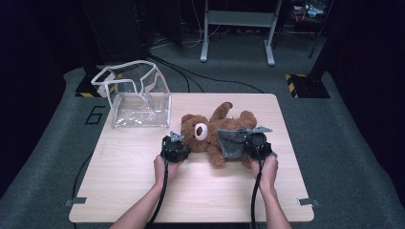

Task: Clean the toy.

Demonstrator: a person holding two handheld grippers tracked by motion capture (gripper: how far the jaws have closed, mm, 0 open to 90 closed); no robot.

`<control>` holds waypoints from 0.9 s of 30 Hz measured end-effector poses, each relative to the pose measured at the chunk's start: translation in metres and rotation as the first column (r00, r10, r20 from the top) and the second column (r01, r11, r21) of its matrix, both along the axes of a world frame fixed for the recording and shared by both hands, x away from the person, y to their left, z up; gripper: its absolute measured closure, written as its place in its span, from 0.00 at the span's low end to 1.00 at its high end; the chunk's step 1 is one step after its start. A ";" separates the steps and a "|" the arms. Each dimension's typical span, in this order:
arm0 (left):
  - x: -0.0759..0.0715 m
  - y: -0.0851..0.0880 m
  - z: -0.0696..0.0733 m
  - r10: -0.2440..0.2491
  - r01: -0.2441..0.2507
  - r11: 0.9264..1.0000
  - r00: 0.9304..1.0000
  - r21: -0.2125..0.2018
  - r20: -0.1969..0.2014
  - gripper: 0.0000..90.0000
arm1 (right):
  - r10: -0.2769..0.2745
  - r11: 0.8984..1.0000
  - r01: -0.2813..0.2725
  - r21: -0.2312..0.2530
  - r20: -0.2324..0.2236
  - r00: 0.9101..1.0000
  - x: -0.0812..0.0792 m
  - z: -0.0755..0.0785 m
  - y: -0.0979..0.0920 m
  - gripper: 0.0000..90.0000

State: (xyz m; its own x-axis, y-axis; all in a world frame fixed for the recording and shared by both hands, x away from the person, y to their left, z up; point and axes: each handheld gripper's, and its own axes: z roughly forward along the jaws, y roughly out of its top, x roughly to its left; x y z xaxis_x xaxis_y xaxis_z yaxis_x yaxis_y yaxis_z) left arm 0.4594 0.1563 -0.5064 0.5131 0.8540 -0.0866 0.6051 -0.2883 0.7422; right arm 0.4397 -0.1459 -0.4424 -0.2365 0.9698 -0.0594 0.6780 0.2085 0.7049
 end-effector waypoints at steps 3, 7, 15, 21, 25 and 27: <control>-0.003 -0.002 0.008 0.019 -0.021 0.999 0.998 0.029 0.063 0.46 | -0.005 1.000 0.005 0.008 -0.010 1.000 0.007 -0.003 -0.001 0.91; -0.005 -0.009 0.024 0.011 -0.019 0.999 0.988 0.051 0.155 0.38 | -0.008 1.000 0.008 0.005 -0.020 1.000 0.010 -0.005 -0.001 0.91; 0.020 -0.028 0.041 -0.054 0.037 0.995 0.980 0.092 0.192 0.44 | 0.010 1.000 -0.010 -0.008 0.027 1.000 0.003 0.007 0.003 0.91; 0.028 -0.031 0.035 -0.046 0.033 0.996 0.986 0.080 0.158 0.53 | 0.087 0.996 -0.085 -0.027 0.074 0.994 -0.010 0.020 0.020 0.91; 0.028 -0.033 0.033 -0.034 0.022 0.996 0.989 0.085 0.145 0.54 | 0.129 0.991 -0.127 -0.043 0.058 0.990 -0.008 0.016 0.032 0.91; 0.027 -0.033 0.033 -0.029 0.018 0.997 0.989 0.076 0.147 0.54 | 0.130 0.989 -0.127 -0.069 0.029 0.991 -0.004 0.009 0.036 0.91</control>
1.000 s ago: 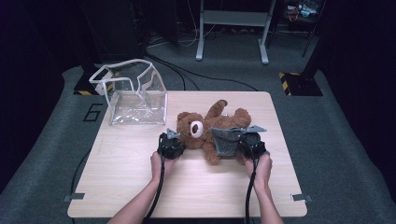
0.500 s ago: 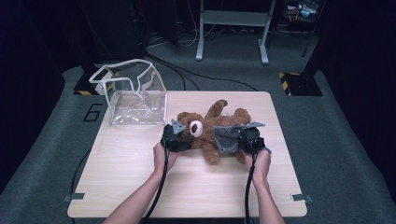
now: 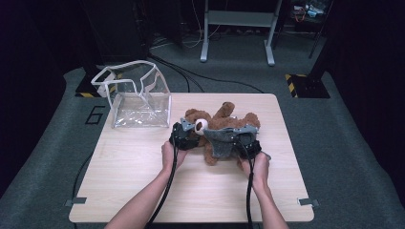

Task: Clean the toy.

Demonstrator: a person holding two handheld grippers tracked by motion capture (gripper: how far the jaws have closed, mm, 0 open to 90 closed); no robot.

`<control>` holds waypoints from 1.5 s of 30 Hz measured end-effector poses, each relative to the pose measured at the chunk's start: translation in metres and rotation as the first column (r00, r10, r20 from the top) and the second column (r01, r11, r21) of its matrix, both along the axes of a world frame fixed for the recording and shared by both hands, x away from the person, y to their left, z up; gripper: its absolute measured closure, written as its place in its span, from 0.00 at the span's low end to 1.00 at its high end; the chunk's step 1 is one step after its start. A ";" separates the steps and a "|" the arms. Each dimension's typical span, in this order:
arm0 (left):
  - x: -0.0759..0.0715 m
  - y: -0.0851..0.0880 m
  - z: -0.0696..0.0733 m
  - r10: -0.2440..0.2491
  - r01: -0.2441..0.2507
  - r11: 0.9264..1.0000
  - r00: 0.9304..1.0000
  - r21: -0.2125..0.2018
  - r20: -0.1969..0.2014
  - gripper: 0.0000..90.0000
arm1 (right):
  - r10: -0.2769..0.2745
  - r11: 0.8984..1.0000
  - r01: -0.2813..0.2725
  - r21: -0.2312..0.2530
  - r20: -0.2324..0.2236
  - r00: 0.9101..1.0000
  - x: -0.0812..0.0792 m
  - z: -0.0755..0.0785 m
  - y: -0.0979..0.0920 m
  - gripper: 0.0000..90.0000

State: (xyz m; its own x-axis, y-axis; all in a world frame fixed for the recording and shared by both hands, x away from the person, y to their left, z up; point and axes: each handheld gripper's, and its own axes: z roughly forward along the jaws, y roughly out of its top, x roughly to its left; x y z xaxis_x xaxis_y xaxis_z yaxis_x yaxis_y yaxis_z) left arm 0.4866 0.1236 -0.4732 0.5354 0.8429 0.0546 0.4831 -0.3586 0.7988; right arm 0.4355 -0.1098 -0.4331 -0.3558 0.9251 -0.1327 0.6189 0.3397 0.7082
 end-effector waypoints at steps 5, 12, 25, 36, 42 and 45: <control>-0.002 0.001 0.000 -0.003 0.003 1.000 1.000 -0.005 -0.004 0.52 | -0.031 0.999 0.030 -0.033 -0.036 0.999 0.003 -0.013 -0.010 0.91; -0.004 0.001 0.000 -0.003 0.003 1.000 1.000 -0.008 -0.008 0.50 | -0.105 0.992 0.100 -0.079 -0.061 0.993 -0.002 -0.014 -0.036 0.91; -0.005 0.001 0.000 -0.004 0.003 1.000 1.000 -0.021 -0.008 0.50 | -0.007 0.996 0.003 -0.084 -0.043 0.999 -0.014 0.002 0.012 0.91; -0.009 0.002 -0.002 -0.014 0.014 0.999 1.000 -0.031 -0.007 0.49 | -0.102 0.991 0.094 -0.094 -0.081 0.991 -0.016 -0.022 -0.028 0.91; -0.014 0.000 0.000 -0.030 0.030 0.999 1.000 -0.028 0.007 0.48 | -0.172 0.979 0.163 -0.121 -0.063 0.983 -0.005 -0.024 -0.049 0.91; -0.015 0.001 0.001 -0.033 0.033 0.999 0.999 -0.030 0.007 0.48 | -0.191 0.976 0.182 -0.123 -0.063 0.980 0.002 -0.024 -0.053 0.91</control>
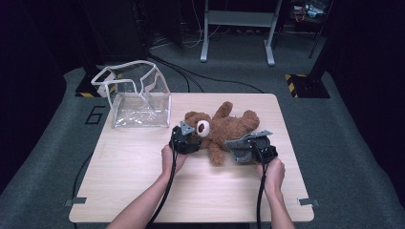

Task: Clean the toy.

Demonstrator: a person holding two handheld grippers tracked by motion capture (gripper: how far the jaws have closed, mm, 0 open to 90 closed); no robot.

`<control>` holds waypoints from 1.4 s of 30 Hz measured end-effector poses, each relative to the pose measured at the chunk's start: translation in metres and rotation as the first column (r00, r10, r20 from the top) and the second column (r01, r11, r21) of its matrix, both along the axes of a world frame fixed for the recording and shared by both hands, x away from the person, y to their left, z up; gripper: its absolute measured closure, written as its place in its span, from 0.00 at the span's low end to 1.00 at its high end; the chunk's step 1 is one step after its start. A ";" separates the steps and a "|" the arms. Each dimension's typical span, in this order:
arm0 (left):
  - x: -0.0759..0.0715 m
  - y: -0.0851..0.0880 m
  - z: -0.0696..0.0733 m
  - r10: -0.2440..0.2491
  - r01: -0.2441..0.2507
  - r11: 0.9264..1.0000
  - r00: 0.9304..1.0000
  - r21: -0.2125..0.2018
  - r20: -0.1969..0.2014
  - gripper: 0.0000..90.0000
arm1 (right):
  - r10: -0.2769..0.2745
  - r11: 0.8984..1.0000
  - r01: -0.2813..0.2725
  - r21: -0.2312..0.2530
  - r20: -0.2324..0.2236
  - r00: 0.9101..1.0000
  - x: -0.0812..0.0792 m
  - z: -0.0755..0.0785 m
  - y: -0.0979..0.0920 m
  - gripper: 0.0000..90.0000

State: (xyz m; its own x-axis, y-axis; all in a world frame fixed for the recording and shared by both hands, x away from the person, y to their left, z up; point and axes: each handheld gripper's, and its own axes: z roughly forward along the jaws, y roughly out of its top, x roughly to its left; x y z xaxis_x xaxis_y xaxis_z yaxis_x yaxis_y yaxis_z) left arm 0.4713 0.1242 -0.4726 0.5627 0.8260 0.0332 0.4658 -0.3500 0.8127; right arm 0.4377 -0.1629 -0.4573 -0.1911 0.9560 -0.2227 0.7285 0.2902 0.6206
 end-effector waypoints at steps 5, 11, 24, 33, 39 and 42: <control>0.002 0.002 -0.001 -0.019 0.019 1.000 1.000 0.000 -0.019 0.48 | 0.030 0.999 -0.032 0.032 0.049 0.998 -0.007 0.012 0.008 0.91; 0.003 0.001 -0.001 -0.020 0.020 1.000 0.999 -0.007 -0.027 0.48 | 0.133 0.987 -0.142 0.071 0.124 0.983 -0.020 0.042 0.046 0.91; 0.005 0.002 -0.002 -0.026 0.025 0.999 0.998 -0.023 -0.050 0.48 | 0.196 0.978 -0.193 0.078 -0.034 0.980 0.002 -0.010 0.075 0.91; 0.004 0.001 -0.001 -0.032 0.031 0.999 0.999 -0.024 -0.043 0.48 | 0.184 0.982 -0.178 0.059 -0.123 0.975 -0.003 -0.022 0.064 0.91; 0.004 0.002 0.000 -0.035 0.034 0.999 0.999 -0.030 -0.041 0.48 | 0.221 0.966 -0.222 0.133 0.016 0.975 -0.012 0.026 0.068 0.91; 0.004 0.002 -0.001 -0.033 0.031 0.999 0.998 -0.037 -0.045 0.48 | 0.235 0.963 -0.236 0.130 0.022 0.972 -0.001 0.039 0.082 0.91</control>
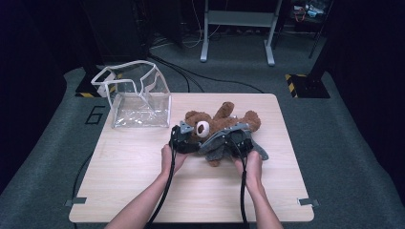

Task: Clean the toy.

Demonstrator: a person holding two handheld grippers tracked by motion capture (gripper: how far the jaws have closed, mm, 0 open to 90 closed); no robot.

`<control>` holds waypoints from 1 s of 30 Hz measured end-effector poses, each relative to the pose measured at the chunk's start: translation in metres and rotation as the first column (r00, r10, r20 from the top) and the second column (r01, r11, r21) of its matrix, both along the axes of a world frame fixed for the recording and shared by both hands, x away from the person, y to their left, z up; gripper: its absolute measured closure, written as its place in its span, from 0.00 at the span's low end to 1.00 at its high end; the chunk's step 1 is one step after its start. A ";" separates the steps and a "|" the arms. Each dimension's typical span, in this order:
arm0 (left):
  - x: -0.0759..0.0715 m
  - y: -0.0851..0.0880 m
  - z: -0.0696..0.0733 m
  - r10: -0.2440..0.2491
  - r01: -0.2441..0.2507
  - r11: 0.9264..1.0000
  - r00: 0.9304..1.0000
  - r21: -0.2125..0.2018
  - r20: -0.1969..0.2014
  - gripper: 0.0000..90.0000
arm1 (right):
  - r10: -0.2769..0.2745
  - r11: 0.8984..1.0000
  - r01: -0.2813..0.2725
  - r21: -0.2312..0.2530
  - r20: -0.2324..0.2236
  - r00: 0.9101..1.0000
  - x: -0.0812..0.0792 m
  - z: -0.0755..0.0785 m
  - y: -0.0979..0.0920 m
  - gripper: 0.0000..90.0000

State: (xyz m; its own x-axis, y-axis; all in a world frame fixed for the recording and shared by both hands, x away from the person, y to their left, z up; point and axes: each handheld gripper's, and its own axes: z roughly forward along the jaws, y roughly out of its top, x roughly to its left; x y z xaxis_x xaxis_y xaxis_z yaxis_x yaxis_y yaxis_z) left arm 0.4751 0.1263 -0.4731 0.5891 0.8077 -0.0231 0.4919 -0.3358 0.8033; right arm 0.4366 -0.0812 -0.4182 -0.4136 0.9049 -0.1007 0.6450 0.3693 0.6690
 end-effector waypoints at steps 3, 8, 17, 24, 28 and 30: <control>0.000 0.002 0.001 -0.011 0.011 1.000 1.000 0.005 0.001 0.48 | 0.040 0.999 -0.041 -0.004 -0.023 0.999 0.013 -0.008 0.011 0.90; 0.001 0.008 0.000 -0.053 0.052 0.999 0.998 -0.012 -0.023 0.47 | 0.069 0.998 -0.069 0.003 -0.027 0.997 0.021 -0.026 0.023 0.90; 0.001 0.009 0.000 -0.061 0.060 0.998 0.998 -0.016 -0.021 0.47 | 0.164 0.986 -0.162 0.029 -0.100 0.981 0.016 -0.048 0.027 0.91; 0.000 0.015 0.002 -0.059 0.059 0.998 0.998 -0.027 -0.008 0.47 | 0.227 0.974 -0.228 0.003 -0.124 0.966 -0.001 -0.046 0.020 0.91; 0.001 0.024 0.003 -0.044 0.044 0.999 0.999 -0.031 0.004 0.46 | 0.227 0.973 -0.229 -0.012 -0.100 0.969 -0.009 -0.034 0.014 0.90; 0.002 0.027 0.004 -0.027 0.027 0.999 1.000 -0.035 0.006 0.46 | 0.198 0.980 -0.198 0.006 -0.071 0.978 -0.009 -0.022 0.012 0.90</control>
State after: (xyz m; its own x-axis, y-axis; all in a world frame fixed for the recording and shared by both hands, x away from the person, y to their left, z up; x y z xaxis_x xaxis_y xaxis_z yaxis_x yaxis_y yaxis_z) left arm 0.4769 0.1537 -0.4690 0.6111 0.7901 -0.0483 0.4786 -0.3203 0.8175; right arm 0.4273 -0.0694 -0.4406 -0.5907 0.8042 -0.0657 0.6050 0.4953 0.6234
